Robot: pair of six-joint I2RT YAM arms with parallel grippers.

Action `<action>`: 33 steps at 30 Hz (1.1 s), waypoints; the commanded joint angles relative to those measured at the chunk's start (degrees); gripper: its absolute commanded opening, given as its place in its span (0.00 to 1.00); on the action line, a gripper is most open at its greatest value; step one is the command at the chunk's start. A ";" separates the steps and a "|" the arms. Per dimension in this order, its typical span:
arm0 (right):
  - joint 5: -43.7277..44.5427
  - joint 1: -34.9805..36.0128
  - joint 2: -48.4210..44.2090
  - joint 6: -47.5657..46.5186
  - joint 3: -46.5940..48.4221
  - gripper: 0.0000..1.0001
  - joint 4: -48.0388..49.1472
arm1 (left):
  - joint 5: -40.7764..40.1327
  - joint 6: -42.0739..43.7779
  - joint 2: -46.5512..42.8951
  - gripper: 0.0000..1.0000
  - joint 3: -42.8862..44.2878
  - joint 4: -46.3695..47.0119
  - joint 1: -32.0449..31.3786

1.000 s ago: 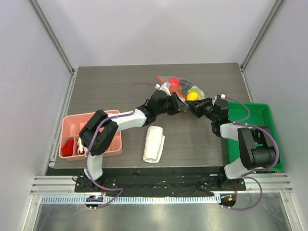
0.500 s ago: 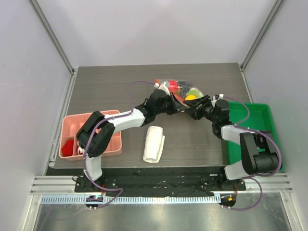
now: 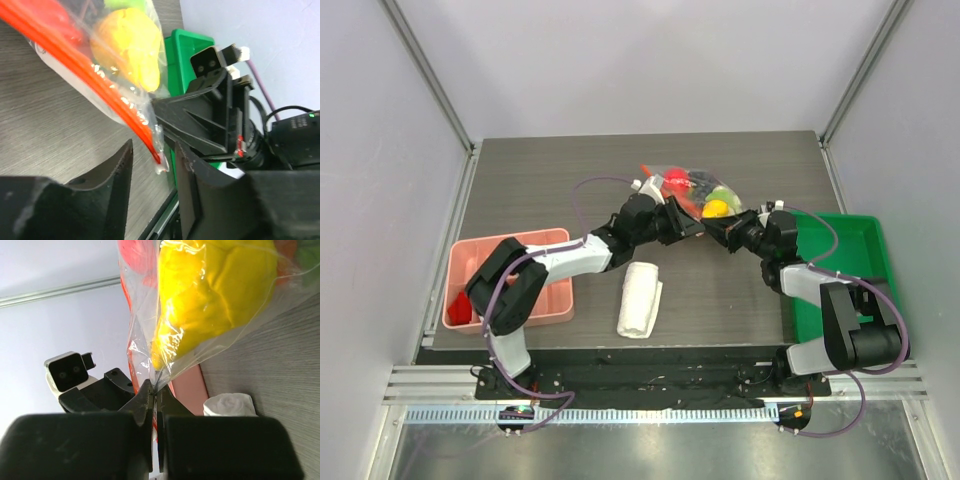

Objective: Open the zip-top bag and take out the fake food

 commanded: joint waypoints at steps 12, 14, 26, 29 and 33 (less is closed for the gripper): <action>0.35 0.22 -0.29 2.56 -0.19 0.01 4.67 | -1.37 -3.74 -3.92 0.35 -2.04 3.47 -0.14; 0.53 0.22 -0.37 2.38 -0.28 0.01 4.67 | -1.72 -4.88 -3.83 0.35 -2.66 3.47 -0.14; 1.40 0.31 -1.08 0.80 -0.02 0.01 2.91 | -0.14 -6.73 -2.08 0.30 -1.17 2.15 -1.11; 1.49 0.22 -1.08 0.80 0.07 0.01 2.74 | -0.13 -7.43 -1.73 0.31 -1.60 2.50 -1.28; 1.41 0.31 -1.25 0.71 -0.11 0.01 2.91 | -1.10 -7.79 -1.81 0.27 -2.31 3.20 -1.37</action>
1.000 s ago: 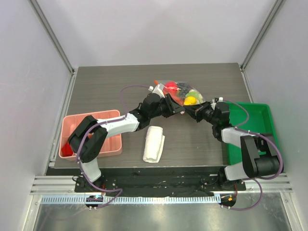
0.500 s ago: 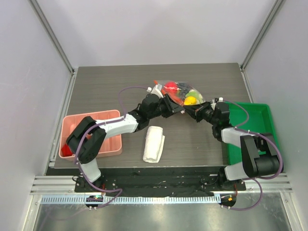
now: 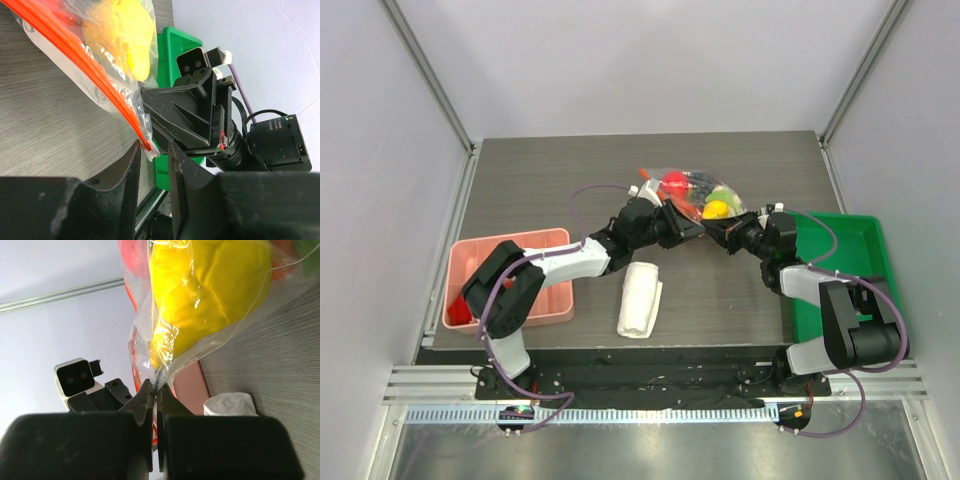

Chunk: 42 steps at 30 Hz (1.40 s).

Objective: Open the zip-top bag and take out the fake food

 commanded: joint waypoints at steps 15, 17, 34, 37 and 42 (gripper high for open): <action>0.62 0.20 -3.25 -0.55 -0.09 0.01 2.61 | -4.02 1.71 0.73 0.00 1.61 -1.80 -0.02; 0.09 0.11 -3.07 -0.99 0.08 0.01 2.35 | -5.25 2.67 0.20 0.00 1.44 -2.59 0.25; -8.60 -1.12 0.08 -18.88 7.44 0.01 -8.53 | 7.74 1.19 0.19 0.00 -1.55 10.14 5.88; -6.69 -0.68 -4.10 -20.84 7.47 0.39 -16.33 | 7.75 -0.48 1.16 0.00 -1.21 12.09 3.51; -0.62 0.20 -11.94 -17.97 5.72 0.48 -27.45 | 5.91 -0.66 2.39 0.00 0.20 11.30 -0.01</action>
